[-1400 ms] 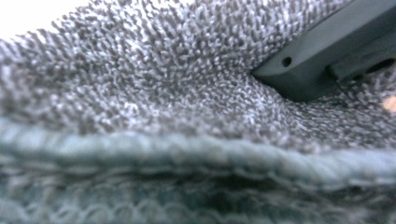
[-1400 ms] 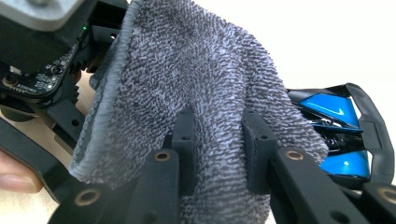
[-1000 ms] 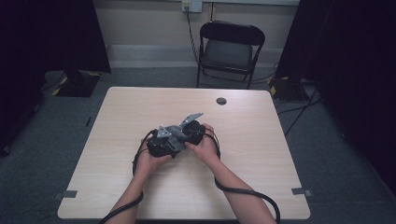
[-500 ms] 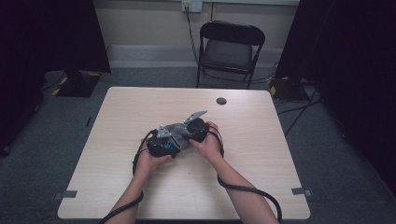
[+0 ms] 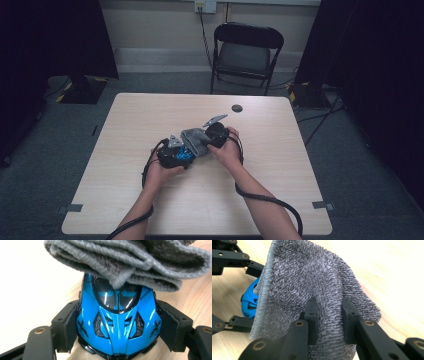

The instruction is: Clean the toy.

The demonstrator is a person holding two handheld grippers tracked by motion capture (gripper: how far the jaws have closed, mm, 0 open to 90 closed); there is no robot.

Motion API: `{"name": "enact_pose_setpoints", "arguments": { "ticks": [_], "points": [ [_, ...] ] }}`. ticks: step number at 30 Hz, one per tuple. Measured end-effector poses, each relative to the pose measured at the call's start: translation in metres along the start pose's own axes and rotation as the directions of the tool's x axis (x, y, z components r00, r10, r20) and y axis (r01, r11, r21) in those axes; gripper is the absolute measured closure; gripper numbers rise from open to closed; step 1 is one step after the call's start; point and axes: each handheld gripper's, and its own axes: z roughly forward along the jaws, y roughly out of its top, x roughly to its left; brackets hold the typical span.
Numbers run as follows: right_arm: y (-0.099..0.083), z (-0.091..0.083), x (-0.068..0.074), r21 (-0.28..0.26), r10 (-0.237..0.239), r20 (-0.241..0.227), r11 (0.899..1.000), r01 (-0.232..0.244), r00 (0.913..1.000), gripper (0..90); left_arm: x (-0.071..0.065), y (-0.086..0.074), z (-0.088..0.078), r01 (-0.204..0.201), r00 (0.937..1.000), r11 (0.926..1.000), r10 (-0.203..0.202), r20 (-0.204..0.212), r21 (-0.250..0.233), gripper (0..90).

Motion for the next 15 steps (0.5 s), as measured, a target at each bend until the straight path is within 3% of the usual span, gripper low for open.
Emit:
{"name": "enact_pose_setpoints", "arguments": {
  "ticks": [15],
  "points": [
    [-0.005, -0.004, -0.022, 0.006, 0.054, 0.037, 0.999, -0.054, 0.9979, 71.0, 0.0, 0.0, 0.0, -0.001, 1.0, 1.0, 0.001, 0.0, 0.0, 25.9]
  ]
}}
